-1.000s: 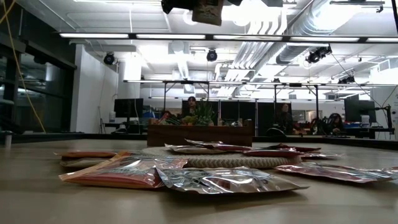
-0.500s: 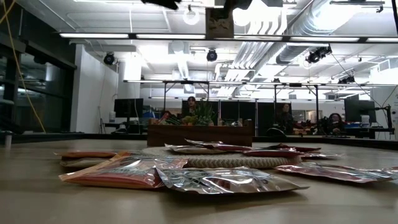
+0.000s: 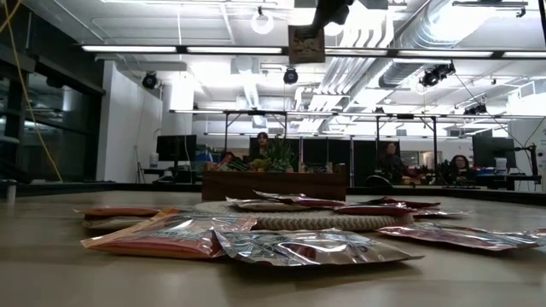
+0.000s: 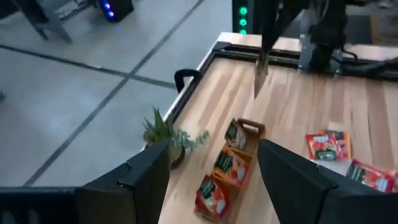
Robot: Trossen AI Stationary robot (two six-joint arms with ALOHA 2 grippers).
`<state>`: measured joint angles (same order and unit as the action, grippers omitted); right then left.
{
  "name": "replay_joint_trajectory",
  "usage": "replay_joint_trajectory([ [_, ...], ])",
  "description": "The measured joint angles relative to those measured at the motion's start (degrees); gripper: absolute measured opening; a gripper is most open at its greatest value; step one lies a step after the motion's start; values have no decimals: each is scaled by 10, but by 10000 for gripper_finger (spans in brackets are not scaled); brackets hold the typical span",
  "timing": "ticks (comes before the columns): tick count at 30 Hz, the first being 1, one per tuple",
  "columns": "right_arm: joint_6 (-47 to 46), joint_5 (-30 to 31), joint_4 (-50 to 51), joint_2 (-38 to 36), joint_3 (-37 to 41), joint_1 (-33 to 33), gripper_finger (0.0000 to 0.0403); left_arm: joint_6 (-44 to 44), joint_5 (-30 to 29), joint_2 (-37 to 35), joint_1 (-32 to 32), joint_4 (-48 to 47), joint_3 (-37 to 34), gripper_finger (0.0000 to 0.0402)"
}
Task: Pick & Place Tea
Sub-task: Put the light brown tea bag into the right section of the wooden organizer
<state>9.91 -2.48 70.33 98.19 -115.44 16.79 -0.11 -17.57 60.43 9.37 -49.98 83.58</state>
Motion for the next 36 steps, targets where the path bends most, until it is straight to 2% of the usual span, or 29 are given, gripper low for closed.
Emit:
replay_joint_trajectory([
  [3,0,-11,2,0,8,10,0,-14,-3,-15,0,-33,-3,233],
  [8,-2,-22,-29,-4,90,26,0,-24,-6,-53,0,-26,-29,233],
  [15,5,-21,-150,-4,214,35,0,-66,-9,-112,0,-21,-112,234],
  [24,-9,-22,-229,-3,340,43,0,-98,9,-182,0,47,-209,234],
  [29,-15,-19,-286,-3,377,53,0,-107,9,-203,0,64,-239,234],
  [36,-16,-20,-331,-3,394,69,0,-107,10,-204,0,65,-244,234],
])
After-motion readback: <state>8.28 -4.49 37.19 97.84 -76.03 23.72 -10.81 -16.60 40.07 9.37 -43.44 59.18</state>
